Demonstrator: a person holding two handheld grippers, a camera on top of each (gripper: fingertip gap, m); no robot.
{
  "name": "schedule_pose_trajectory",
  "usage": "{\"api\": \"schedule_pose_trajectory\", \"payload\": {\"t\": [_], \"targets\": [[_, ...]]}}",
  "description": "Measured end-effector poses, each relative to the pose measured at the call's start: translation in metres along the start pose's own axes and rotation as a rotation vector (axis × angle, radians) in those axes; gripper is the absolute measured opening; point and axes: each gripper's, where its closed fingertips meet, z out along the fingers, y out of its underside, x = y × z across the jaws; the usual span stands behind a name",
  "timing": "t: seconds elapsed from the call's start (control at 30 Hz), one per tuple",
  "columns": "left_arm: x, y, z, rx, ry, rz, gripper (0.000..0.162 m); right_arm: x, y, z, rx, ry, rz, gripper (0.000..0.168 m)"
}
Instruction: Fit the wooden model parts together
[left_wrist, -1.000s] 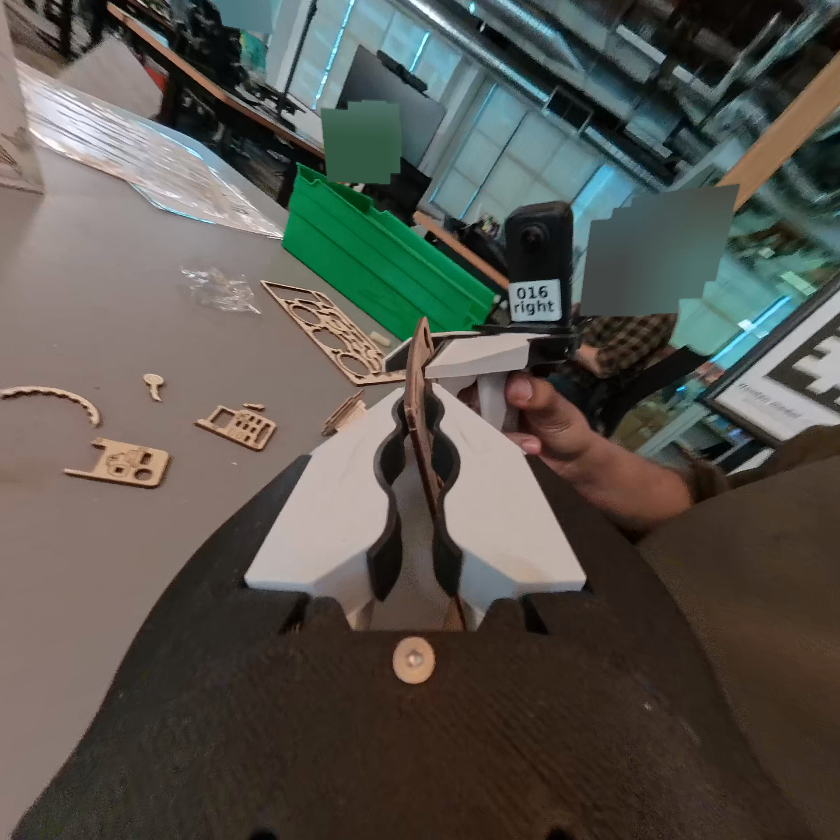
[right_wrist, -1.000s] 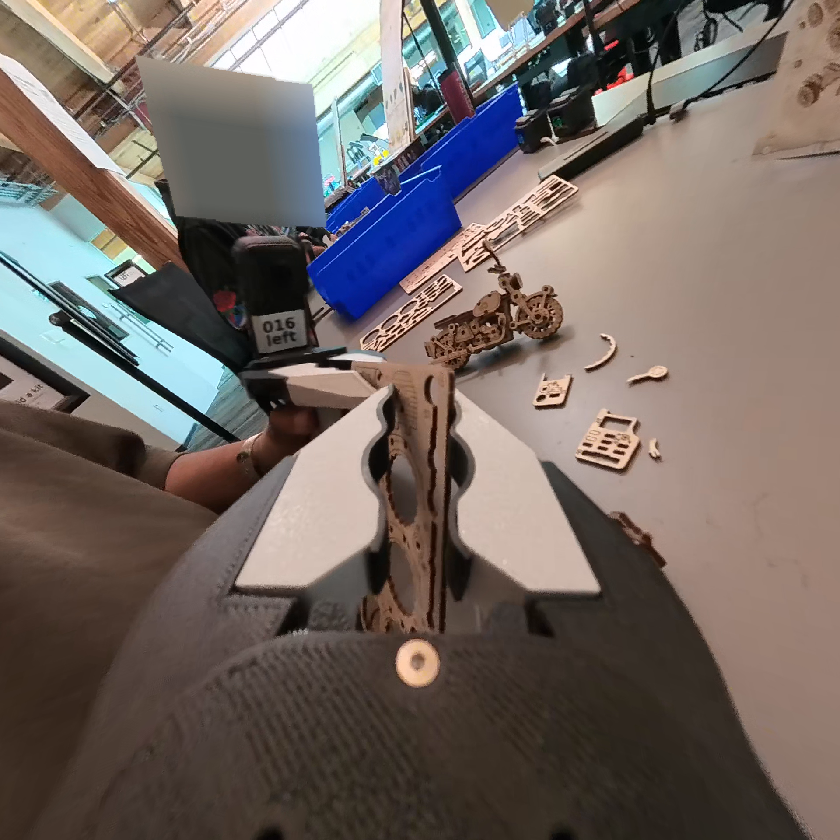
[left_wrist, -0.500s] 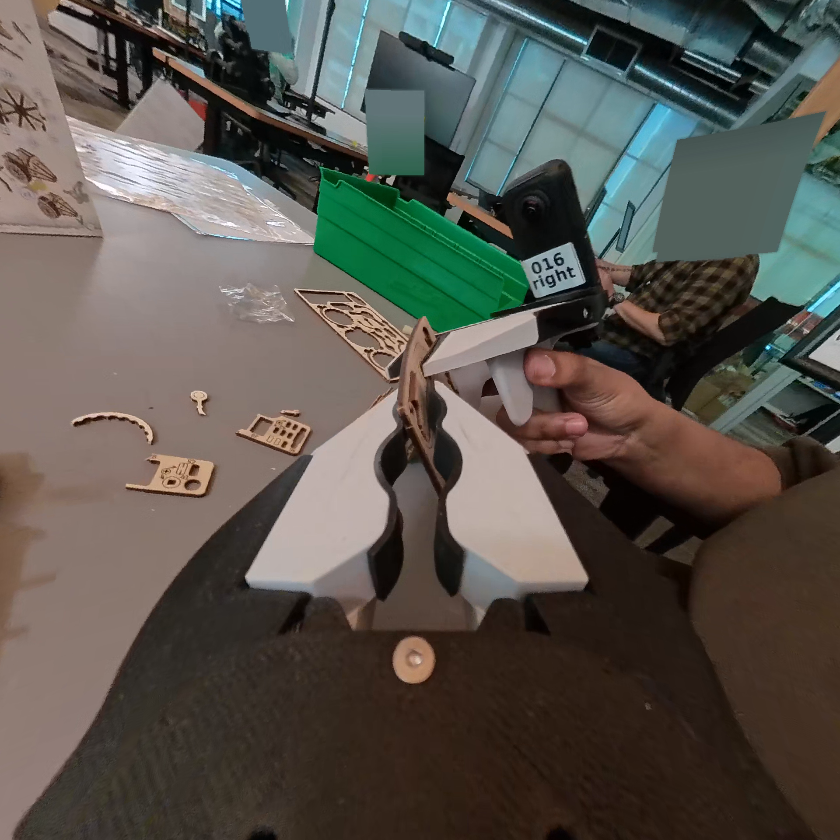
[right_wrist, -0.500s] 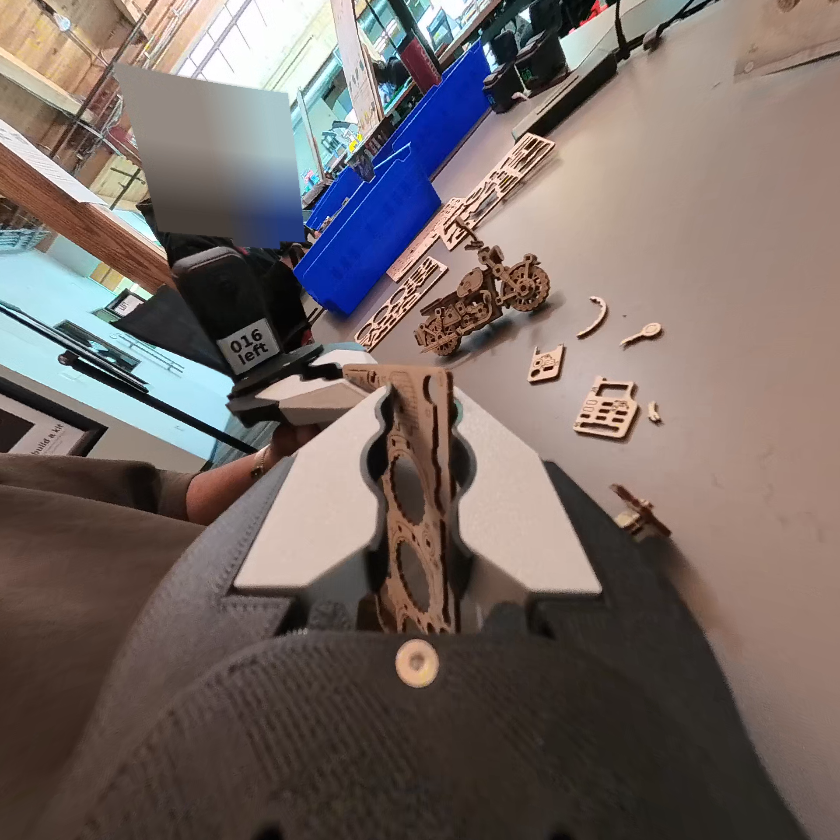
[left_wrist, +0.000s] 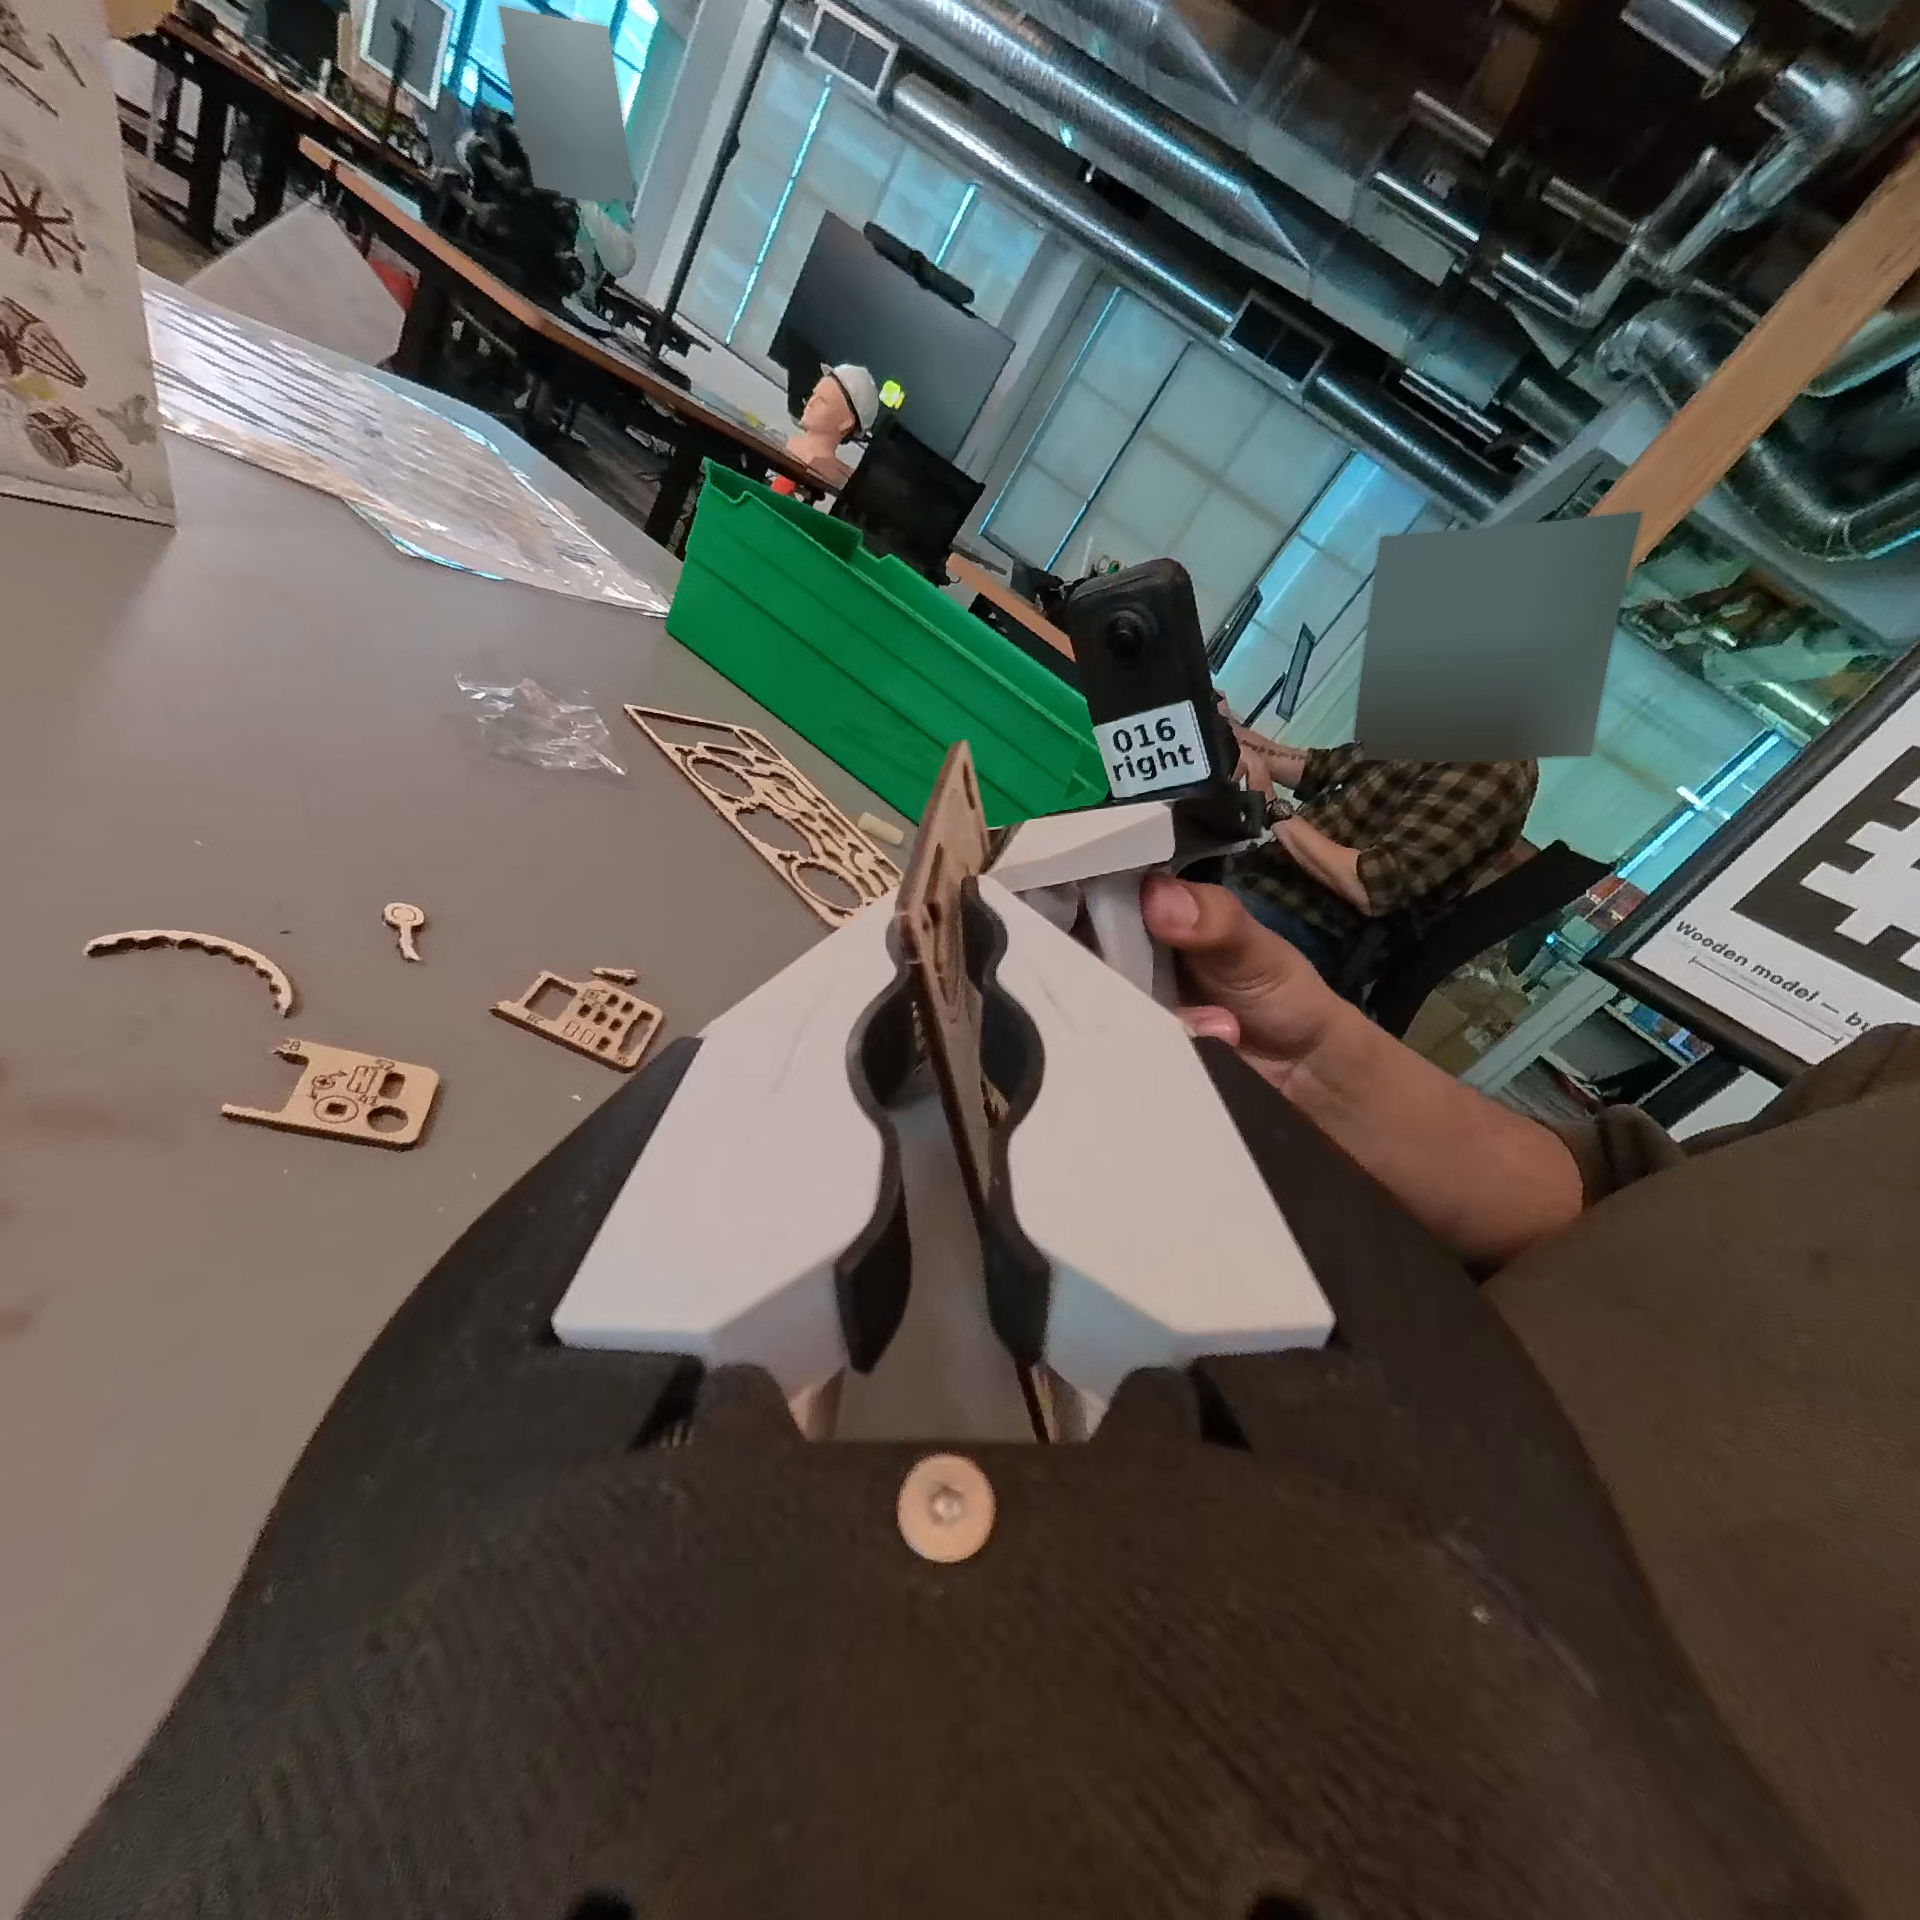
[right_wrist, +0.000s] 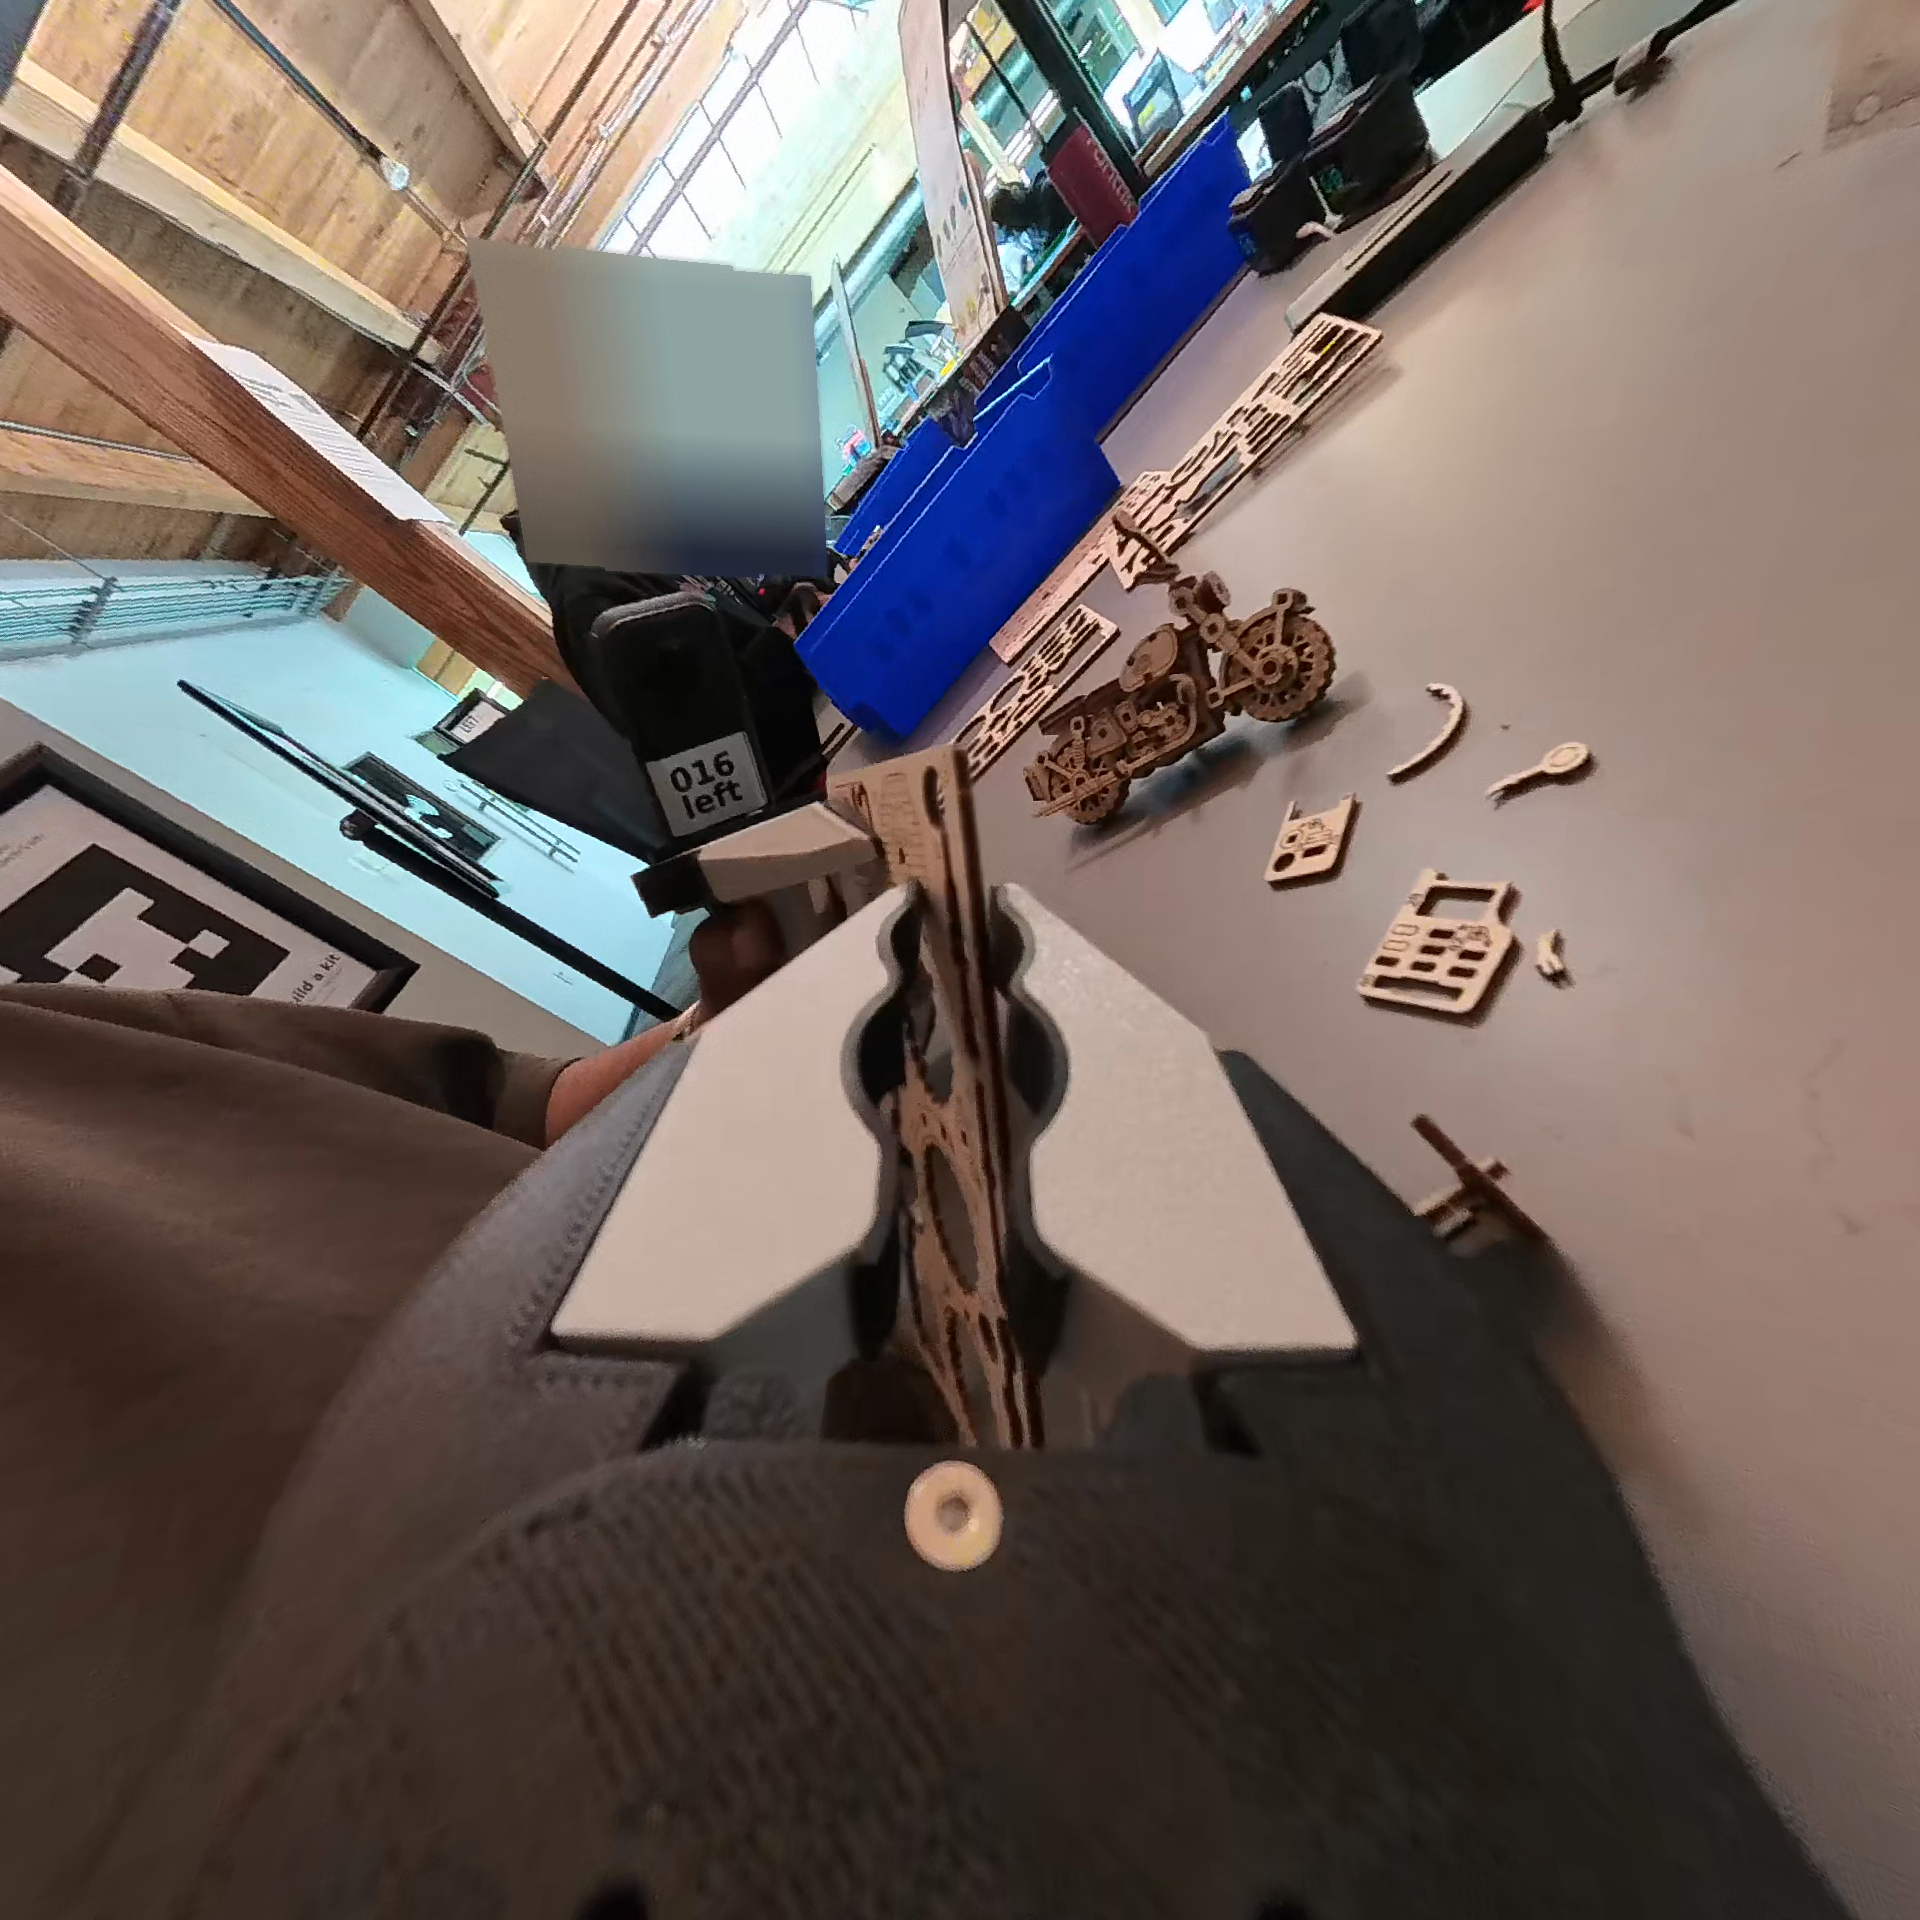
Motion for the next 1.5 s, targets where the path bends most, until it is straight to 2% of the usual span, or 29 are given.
{"api": "schedule_pose_trajectory", "payload": {"t": [0.13,0.27,0.43,0.53,0.67,0.9,0.97,1.1,1.37,1.5], "targets": [[-0.015,0.001,-0.008,-0.084,-0.055,0.073,0.026,-0.009,-0.004,-0.005,0.004,-0.045,0.022,0.000],[-0.022,-0.025,-0.021,-0.055,-0.122,0.178,0.035,-0.002,-0.002,-0.008,-0.050,0.033,-0.056,0.000],[-0.013,-0.005,-0.008,-0.332,-0.157,0.329,0.046,-0.007,0.005,-0.003,-0.110,0.069,-0.123,0.001],[-0.011,0.000,0.001,-0.411,-0.192,0.406,0.038,-0.013,0.012,0.002,-0.149,0.073,-0.162,0.001],[-0.001,0.006,0.002,-0.431,-0.130,0.366,0.022,-0.017,0.014,0.002,-0.159,0.084,-0.196,0.001],[0.005,0.010,0.001,-0.388,-0.051,0.345,0.029,-0.022,0.017,0.001,-0.180,0.047,-0.189,0.000],[0.008,0.015,0.000,-0.410,-0.014,0.336,0.028,-0.023,0.020,0.002,-0.192,0.032,-0.177,0.000],[0.010,0.020,-0.002,-0.423,0.023,0.306,0.011,-0.019,0.027,0.003,-0.230,0.036,-0.177,0.001],[0.000,0.023,0.001,-0.373,0.006,0.200,0.011,-0.011,0.025,0.004,-0.215,0.083,-0.172,0.001],[-0.002,0.024,0.002,-0.353,-0.021,0.212,0.011,-0.009,0.025,0.003,-0.210,0.085,-0.153,0.001]]}}
